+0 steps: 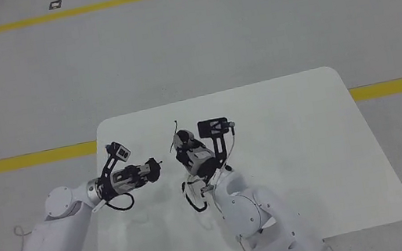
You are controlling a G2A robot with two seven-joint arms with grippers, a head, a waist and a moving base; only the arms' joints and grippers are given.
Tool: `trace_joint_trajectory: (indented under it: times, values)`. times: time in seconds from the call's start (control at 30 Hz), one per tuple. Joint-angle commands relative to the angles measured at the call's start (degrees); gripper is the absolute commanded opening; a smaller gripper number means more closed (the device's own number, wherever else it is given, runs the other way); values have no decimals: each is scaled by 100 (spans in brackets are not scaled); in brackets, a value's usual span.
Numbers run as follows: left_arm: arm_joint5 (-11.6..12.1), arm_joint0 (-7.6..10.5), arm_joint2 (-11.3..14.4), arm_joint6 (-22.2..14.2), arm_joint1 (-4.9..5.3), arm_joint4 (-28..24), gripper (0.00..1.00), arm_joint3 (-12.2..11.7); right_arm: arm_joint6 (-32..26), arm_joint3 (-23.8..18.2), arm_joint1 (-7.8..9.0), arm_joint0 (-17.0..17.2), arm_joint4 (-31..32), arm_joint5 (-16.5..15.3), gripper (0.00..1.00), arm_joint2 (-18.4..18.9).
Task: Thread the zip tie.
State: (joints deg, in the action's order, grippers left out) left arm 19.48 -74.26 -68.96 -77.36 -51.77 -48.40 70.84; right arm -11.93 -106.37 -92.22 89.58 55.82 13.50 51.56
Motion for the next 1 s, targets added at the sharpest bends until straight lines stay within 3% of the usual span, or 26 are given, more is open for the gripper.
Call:
trace_joint_trajectory:
  times: [0.0,0.27,0.97]
  values:
    - [0,-14,-101,-155,-66,-64,0,-14,154,104,26,-38,66,-25,0,-95]
    - [0,-151,-404,-228,-260,259,0,241,338,238,95,-117,37,17,0,-275]
    - [0,-151,-404,-228,-260,259,0,241,473,213,215,-128,211,12,0,-439]
